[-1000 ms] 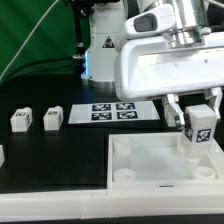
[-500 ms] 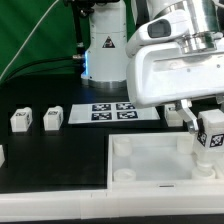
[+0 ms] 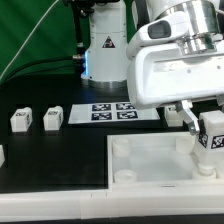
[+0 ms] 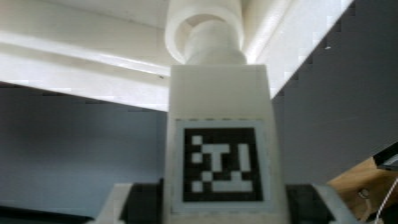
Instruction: Assemble one leg
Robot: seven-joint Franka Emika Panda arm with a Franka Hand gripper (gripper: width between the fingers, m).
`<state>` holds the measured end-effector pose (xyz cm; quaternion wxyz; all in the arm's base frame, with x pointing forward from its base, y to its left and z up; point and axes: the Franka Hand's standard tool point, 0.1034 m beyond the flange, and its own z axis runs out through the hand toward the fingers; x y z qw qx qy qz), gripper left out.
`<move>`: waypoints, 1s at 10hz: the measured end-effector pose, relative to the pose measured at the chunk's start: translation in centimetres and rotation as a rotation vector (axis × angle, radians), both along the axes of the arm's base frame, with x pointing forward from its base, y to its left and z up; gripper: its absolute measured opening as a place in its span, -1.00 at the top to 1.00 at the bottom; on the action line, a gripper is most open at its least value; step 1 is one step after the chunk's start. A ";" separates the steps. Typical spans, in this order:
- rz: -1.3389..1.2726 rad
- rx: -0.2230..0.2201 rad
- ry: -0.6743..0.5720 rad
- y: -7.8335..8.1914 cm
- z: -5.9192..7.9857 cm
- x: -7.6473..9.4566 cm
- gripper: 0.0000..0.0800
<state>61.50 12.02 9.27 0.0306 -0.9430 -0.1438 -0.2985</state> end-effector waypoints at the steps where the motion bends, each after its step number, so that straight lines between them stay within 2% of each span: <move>1: -0.001 -0.001 0.001 -0.2 -0.1 0.0 0.26; 4: -0.004 -0.003 -0.004 -0.5 -0.2 0.1 0.26; 7: -0.002 -0.003 0.014 -0.2 -1.7 -0.6 0.26; 10: -0.002 -0.003 0.011 -0.2 -1.8 -0.5 0.26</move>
Offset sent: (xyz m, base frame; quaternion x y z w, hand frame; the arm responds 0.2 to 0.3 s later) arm 0.0008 0.0003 -0.0075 -0.0002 0.0062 0.0065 1.0000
